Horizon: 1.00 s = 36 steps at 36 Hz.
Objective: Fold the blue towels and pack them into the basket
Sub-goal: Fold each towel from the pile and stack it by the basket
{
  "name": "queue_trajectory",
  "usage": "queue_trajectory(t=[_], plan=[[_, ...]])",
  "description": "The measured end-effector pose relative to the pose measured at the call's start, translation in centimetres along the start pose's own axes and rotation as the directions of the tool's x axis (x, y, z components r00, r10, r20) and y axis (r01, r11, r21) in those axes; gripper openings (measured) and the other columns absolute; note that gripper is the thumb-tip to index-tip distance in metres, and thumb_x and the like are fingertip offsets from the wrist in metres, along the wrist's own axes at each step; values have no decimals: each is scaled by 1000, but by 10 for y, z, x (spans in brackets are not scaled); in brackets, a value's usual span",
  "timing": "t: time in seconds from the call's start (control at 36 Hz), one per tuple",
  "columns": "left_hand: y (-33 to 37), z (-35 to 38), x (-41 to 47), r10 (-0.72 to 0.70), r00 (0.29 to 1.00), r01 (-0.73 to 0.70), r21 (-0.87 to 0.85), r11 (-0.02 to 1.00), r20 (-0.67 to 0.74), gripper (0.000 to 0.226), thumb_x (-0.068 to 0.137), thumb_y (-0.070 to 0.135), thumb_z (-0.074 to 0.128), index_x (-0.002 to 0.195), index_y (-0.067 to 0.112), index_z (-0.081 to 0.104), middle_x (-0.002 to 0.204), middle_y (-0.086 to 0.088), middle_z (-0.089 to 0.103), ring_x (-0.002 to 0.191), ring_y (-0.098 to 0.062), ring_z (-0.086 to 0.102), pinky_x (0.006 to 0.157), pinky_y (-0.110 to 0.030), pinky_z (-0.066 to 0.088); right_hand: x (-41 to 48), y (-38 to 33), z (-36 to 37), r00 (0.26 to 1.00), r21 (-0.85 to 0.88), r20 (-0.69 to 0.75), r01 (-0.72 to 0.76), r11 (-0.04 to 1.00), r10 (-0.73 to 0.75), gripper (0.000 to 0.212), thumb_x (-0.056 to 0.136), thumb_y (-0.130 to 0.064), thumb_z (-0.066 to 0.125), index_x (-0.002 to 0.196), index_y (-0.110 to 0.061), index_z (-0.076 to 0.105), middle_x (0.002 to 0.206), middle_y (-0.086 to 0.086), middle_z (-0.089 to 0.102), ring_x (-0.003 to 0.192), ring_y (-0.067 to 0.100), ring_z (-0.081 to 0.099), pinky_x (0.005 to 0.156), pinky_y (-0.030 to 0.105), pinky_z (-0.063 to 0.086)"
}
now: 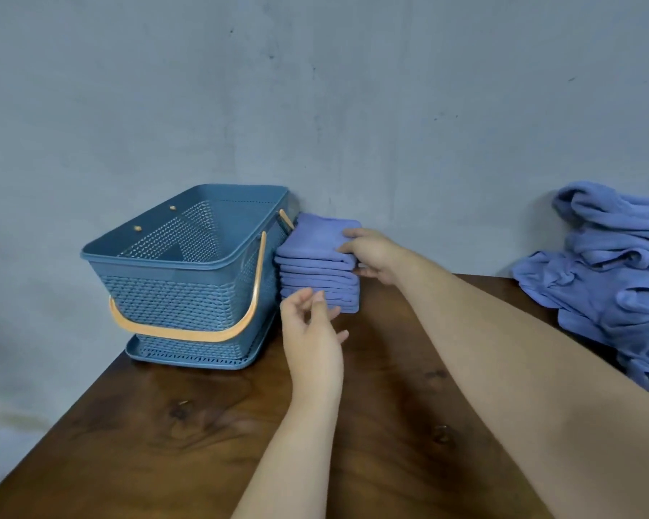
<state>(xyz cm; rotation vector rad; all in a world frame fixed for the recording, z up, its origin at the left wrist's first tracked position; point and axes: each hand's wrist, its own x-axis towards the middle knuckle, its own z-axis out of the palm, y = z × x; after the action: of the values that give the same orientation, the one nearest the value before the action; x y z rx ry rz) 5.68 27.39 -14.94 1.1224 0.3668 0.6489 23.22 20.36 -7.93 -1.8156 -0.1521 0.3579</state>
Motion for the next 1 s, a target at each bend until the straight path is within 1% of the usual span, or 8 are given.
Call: queue_trajectory(t=[0.06,0.19,0.36,0.53,0.72,0.78,0.89,1.0], plan=[[-1,1,0,-10,1000,10,19,1000,2,12,109,26,58,121,29,59,121,5,69,97,-9,77,73,-42,67,1,0,0,1000,2,5,-1,1000,1,56,102,-10,59,155,-25,48,116,-8,60,95,7,61,65,25,53],[-4,3,-2,5,999,-7,62,998,32,12,109,27,59,120,31,59,118,8,68,97,-8,76,69,-35,66,2,-10,-3,998,-83,-15,56,995,-58,58,100,0,49,154,-21,51,110,-9,55,90,7,59,48,18,51],[-6,2,-2,-6,998,1,89,996,56,14,108,28,59,122,32,59,117,11,68,96,-5,76,69,-34,65,5,-14,0,998,-217,10,56,975,-55,63,100,-2,47,159,-26,44,123,-1,53,88,11,56,62,26,51],[-8,4,-5,-34,994,17,154,988,107,16,108,29,59,124,33,58,117,12,67,95,-2,75,70,-32,65,-6,-2,-7,980,-339,-78,144,930,-181,65,99,-12,48,161,-33,41,120,3,57,80,17,61,58,30,53],[-4,12,-18,39,969,-89,199,976,242,19,108,29,60,123,40,60,110,22,71,96,-1,75,72,-34,65,-82,25,-44,942,-316,-76,287,904,-326,52,101,-27,60,151,-40,50,140,-17,46,92,2,66,60,21,56],[-4,16,-26,69,951,-141,223,965,301,20,107,32,60,125,42,58,109,27,69,97,-2,75,71,-32,64,-112,37,-57,939,-288,-90,294,912,-331,50,100,-32,63,148,-43,53,146,-19,49,96,5,69,65,24,60],[-10,24,-49,112,873,-286,313,906,474,25,106,35,59,127,49,56,116,23,70,102,-8,73,79,-41,64,-172,66,-88,924,-326,-110,314,892,-366,50,100,-39,64,149,-45,52,146,-23,52,96,1,67,92,35,59],[-22,32,-75,119,717,-495,382,780,687,34,104,37,61,134,52,51,124,25,66,108,-5,68,89,-29,56,-220,100,-128,913,-393,-179,274,878,-365,47,102,-41,63,146,-50,51,122,-19,59,94,-8,64,81,20,50]])
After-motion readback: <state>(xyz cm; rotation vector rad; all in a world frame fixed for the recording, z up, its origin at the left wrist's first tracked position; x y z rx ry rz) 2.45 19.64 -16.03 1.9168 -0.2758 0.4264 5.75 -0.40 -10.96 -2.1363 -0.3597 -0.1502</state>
